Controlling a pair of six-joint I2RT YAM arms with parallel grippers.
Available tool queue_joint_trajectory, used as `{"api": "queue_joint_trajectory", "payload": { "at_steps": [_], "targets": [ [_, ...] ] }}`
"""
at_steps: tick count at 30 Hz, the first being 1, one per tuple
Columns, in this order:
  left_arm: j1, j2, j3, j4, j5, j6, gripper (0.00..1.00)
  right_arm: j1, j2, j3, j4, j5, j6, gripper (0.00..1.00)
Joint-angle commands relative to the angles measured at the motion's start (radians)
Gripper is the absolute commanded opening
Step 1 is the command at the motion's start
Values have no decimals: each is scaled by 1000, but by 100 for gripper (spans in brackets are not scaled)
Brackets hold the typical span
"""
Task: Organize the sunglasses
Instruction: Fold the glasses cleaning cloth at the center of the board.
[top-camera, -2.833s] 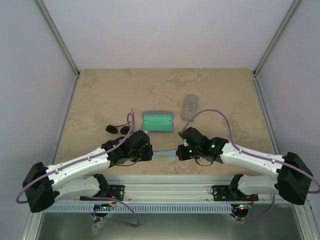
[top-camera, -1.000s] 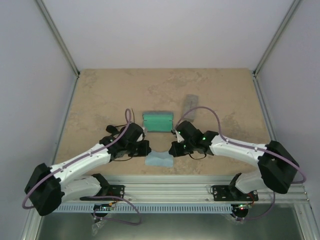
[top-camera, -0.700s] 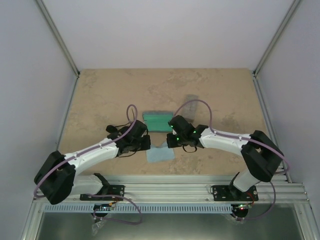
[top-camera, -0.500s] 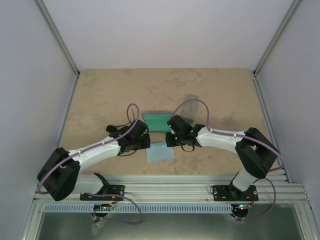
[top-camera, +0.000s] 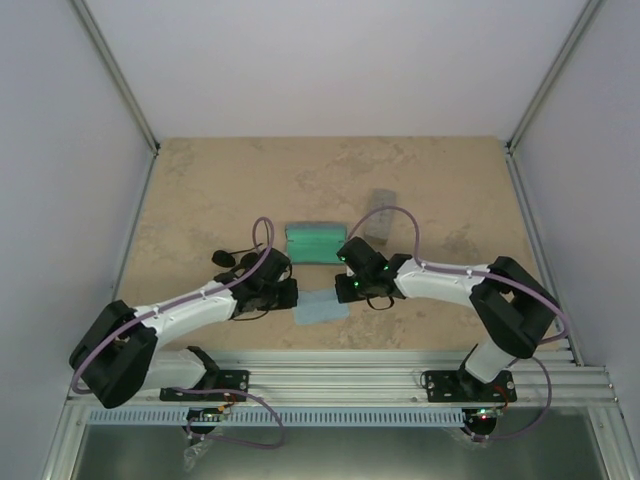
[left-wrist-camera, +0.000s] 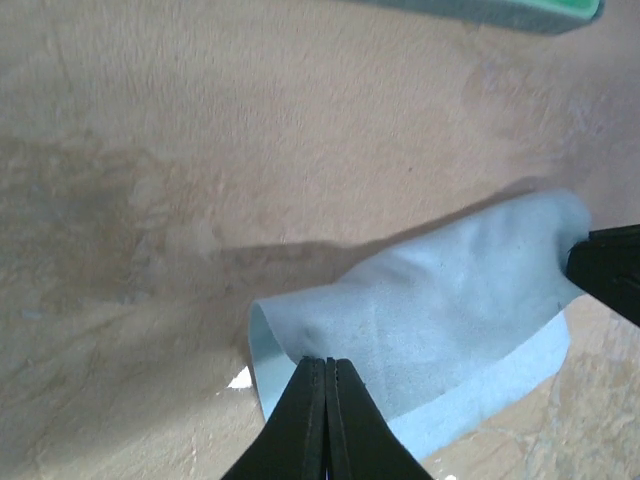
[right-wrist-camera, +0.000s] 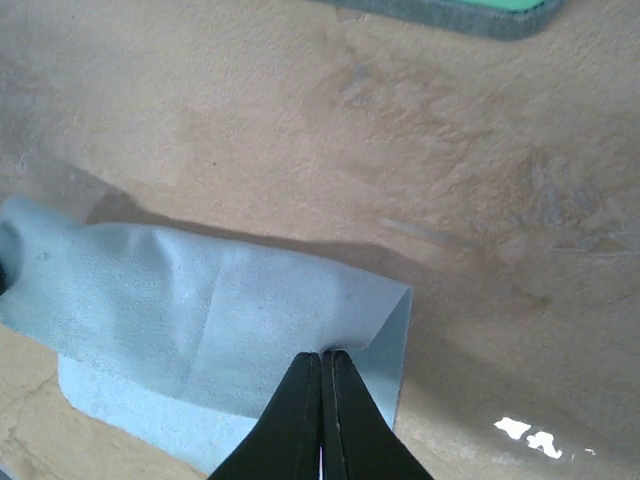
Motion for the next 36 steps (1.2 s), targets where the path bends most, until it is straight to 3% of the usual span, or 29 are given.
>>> {"api": "queue_joint_trajectory", "payload": {
  "at_steps": [1, 36],
  "targets": [
    [5, -28, -25, 15, 69, -9, 0, 0, -43, -23, -6, -25, 7, 0],
    [4, -61, -127, 57, 192, -16, 0, 15, -59, -108, 24, -122, 4, 1]
  ]
}}
